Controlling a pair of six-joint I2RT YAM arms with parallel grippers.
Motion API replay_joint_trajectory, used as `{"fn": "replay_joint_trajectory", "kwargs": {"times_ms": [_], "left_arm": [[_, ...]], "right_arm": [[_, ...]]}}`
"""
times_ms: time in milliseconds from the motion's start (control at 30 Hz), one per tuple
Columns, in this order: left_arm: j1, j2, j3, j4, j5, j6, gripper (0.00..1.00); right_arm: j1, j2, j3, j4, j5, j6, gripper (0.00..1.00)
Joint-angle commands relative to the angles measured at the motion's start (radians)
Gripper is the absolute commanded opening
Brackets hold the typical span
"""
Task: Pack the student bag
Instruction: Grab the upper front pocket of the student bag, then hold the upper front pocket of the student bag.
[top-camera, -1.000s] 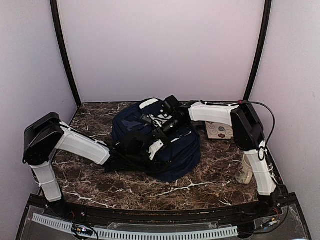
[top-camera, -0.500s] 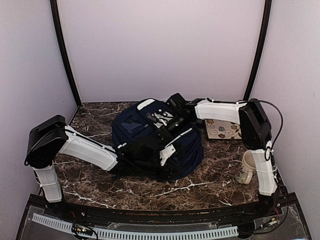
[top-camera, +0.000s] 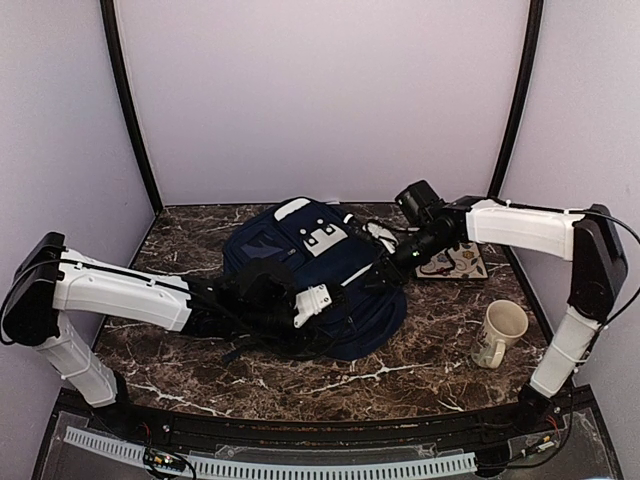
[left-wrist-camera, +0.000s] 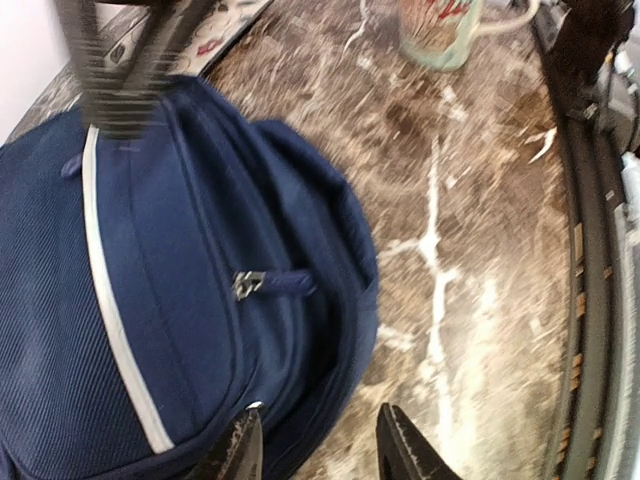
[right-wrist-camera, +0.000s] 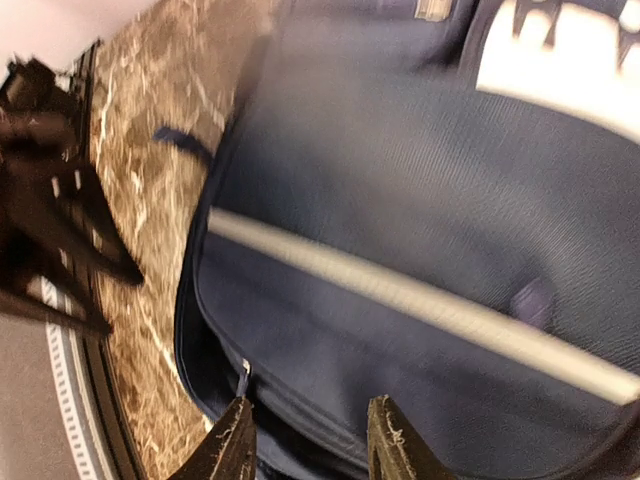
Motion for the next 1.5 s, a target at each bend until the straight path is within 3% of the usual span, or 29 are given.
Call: {"fn": "replay_joint_trajectory", "kwargs": {"times_ms": [0, 267, 900, 1100, 1333, 1467], "left_arm": [[-0.004, 0.026, 0.001, -0.046, -0.134, 0.108, 0.43], [-0.004, 0.042, -0.062, 0.126, -0.222, 0.102, 0.43], [-0.004, 0.055, -0.118, 0.237, -0.190, 0.036, 0.42], [-0.004, 0.068, -0.131, 0.265, -0.179, 0.020, 0.42], [-0.004, 0.037, -0.189, 0.310, -0.186, -0.002, 0.43], [-0.007, 0.037, -0.161, 0.264, -0.208, 0.025, 0.44]], "right_arm": [[0.026, 0.018, -0.088, -0.006, -0.047, -0.023, 0.39], [0.111, 0.037, -0.158, 0.032, 0.000, 0.000, 0.42], [0.207, 0.108, -0.122, 0.075, 0.090, 0.134, 0.43], [0.222, 0.103, -0.124, 0.111, 0.252, 0.209, 0.28], [0.220, 0.103, -0.125, 0.095, 0.246, 0.210, 0.07], [0.219, 0.071, -0.151, 0.078, 0.186, 0.173, 0.01]]}}
